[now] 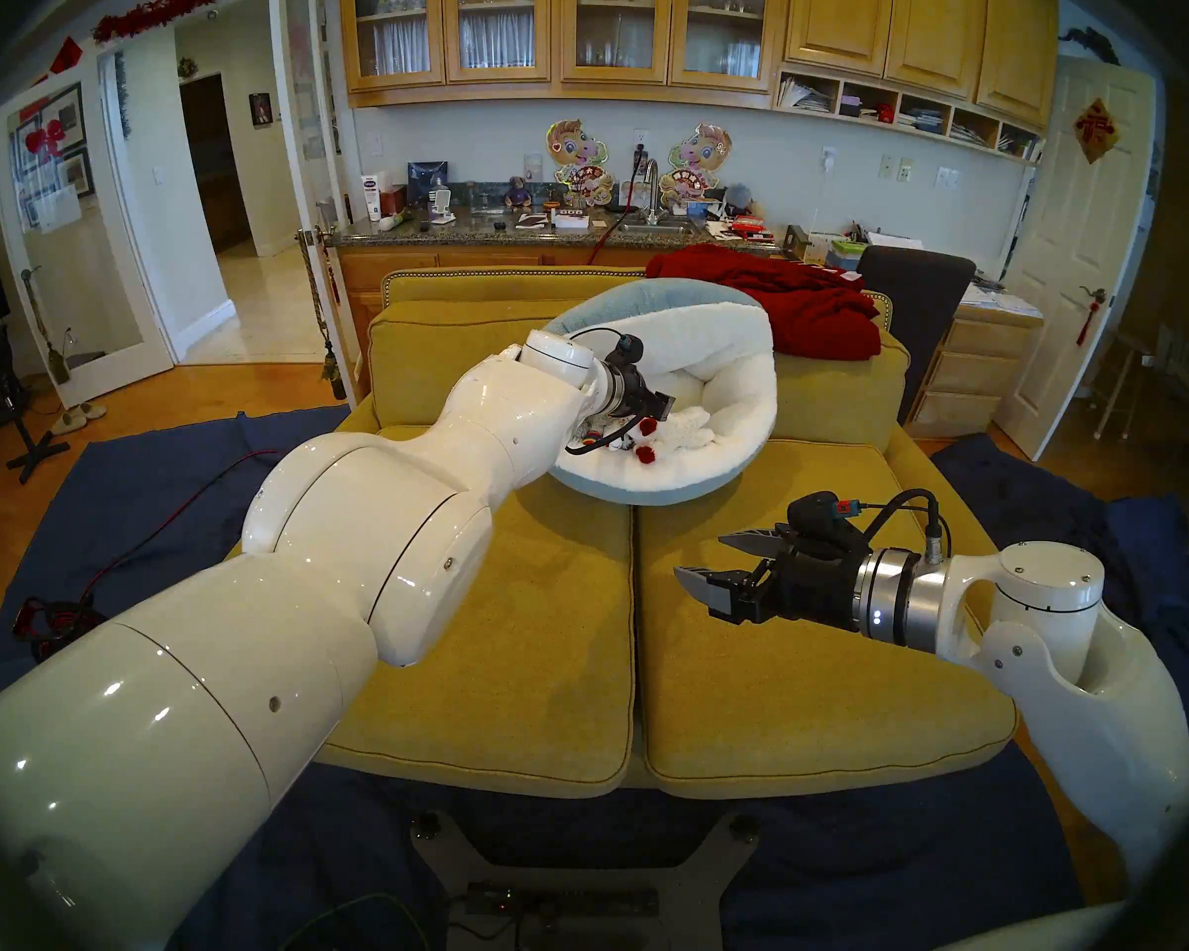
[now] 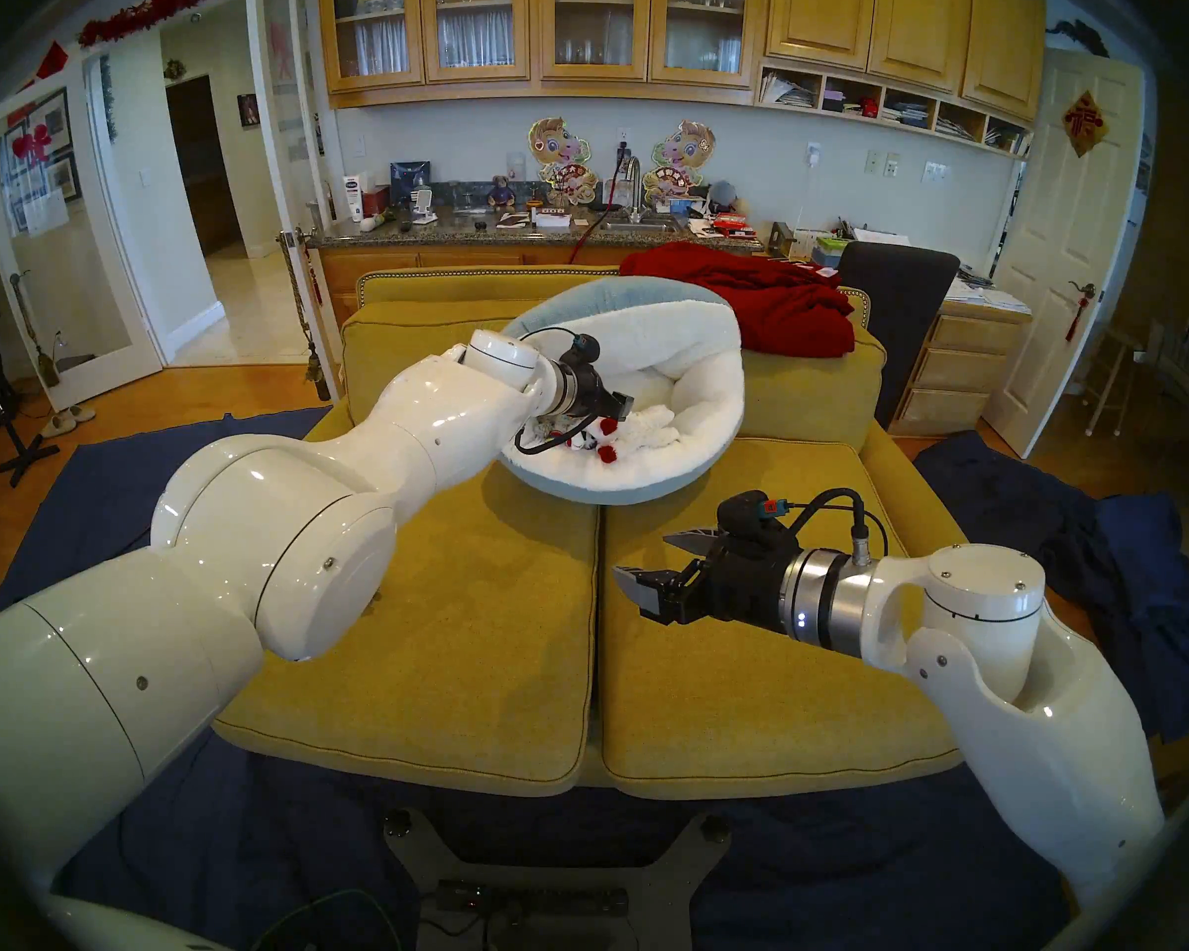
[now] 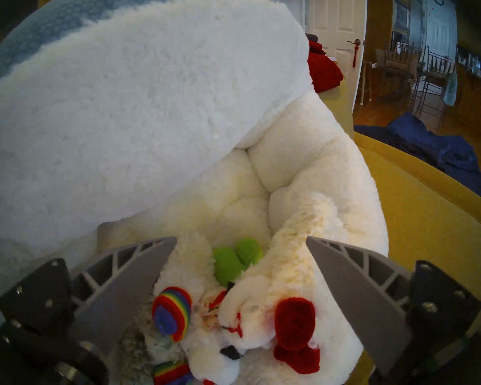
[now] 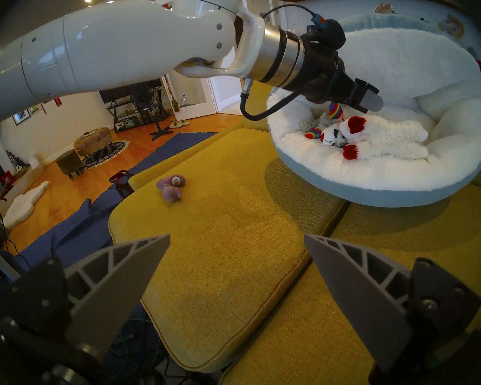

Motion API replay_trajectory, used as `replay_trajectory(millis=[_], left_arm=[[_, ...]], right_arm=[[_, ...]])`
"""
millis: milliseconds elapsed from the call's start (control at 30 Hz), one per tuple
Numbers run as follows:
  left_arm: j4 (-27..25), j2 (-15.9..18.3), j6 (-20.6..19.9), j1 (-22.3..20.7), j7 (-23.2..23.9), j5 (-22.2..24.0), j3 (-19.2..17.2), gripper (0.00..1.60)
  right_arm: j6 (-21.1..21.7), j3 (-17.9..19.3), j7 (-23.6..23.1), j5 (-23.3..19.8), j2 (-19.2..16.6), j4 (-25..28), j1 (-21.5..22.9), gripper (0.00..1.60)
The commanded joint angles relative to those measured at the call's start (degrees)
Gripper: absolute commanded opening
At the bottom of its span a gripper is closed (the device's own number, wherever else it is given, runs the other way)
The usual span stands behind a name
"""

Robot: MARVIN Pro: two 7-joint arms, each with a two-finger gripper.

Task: Put toys into dog bed

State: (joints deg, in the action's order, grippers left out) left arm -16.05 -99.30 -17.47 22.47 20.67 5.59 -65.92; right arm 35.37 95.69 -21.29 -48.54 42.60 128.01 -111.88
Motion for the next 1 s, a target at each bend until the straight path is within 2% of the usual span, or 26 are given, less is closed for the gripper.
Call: replay_trajectory(millis=[0,200,267,300,533,600,633,767,833,867,967], left_arm=[[-2.4,2.7,1.9,-4.4,6.8,2.7,-2.2,1.60],[-4.7,6.7,0.8,-2.7,14.1,2.3,-1.6,1.60],[-4.7,7.2,0.3,-2.3,13.3,2.3,-1.5,1.60],[-4.6,7.9,0.1,-2.0,15.2,2.2,-1.5,1.60],[-3.4,13.1,-2.4,1.4,19.4,1.7,-1.4,1.60],[-3.2,13.4,-2.7,1.7,19.6,1.6,-1.5,1.60],[-3.1,15.0,-3.4,2.3,20.5,1.6,-1.4,1.60],[-2.8,17.6,-4.4,3.2,22.0,1.4,-1.4,1.60],[-2.7,17.8,-4.5,3.2,22.1,1.4,-1.5,1.60],[-2.9,19.5,-4.7,3.5,22.9,1.4,-1.6,1.60],[-2.9,20.5,-4.8,3.7,23.5,1.4,-1.7,1.60]], right_arm=[[-0.5,1.0,0.0,0.1,-0.1,1.4,0.9,1.60],[-0.5,0.9,0.0,0.1,-0.1,1.3,0.9,1.60],[-0.5,0.9,0.0,0.0,-0.1,1.2,0.9,1.60],[-0.4,0.9,0.0,0.0,-0.1,1.2,0.9,1.60],[-0.4,0.7,0.0,0.0,-0.1,0.9,0.8,1.60],[-0.4,0.7,0.0,0.0,-0.1,0.9,0.8,1.60],[-0.3,0.6,0.0,0.0,-0.1,0.8,0.8,1.60],[-0.3,0.5,0.0,0.0,-0.1,0.7,0.7,1.60],[-0.3,0.5,0.0,0.0,-0.1,0.7,0.7,1.60],[-0.3,0.5,0.0,0.0,-0.1,0.7,0.7,1.60],[-0.3,0.4,0.0,0.0,-0.1,0.6,0.7,1.60]])
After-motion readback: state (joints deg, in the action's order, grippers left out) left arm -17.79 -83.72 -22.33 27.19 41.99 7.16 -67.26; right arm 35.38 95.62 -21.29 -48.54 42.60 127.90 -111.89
